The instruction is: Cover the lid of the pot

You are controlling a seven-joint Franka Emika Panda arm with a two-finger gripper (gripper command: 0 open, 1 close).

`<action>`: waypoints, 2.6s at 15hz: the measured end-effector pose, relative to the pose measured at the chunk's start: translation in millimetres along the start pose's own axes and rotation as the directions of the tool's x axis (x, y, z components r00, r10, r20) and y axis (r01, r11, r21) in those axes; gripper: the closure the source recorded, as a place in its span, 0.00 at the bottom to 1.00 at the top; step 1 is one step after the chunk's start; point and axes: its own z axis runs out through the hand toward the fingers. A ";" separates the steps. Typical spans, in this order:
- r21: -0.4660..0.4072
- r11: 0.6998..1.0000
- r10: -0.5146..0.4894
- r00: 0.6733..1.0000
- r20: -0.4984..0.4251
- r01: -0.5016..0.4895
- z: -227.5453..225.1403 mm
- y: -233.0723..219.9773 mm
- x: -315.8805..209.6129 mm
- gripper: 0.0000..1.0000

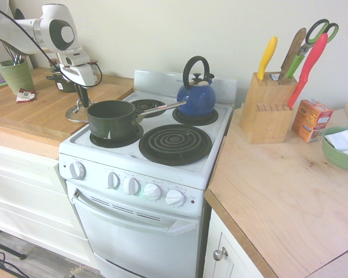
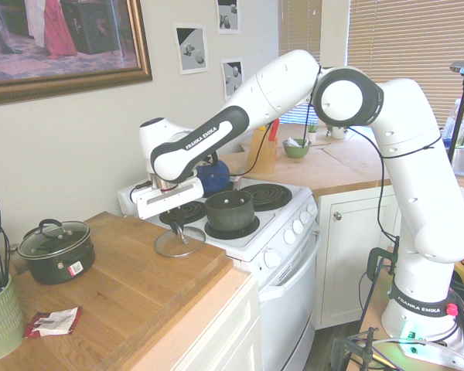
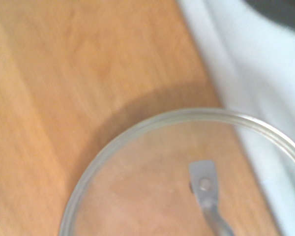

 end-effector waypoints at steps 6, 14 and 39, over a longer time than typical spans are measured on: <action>0.041 0.999 -0.023 0.999 0.033 0.022 -4.2 10.8 4.0 1.00; 0.154 0.988 -0.033 0.999 0.037 0.027 -108.5 64.5 6.2 1.00; 0.122 0.987 0.107 0.994 0.010 -0.108 -83.8 147.9 137.9 1.00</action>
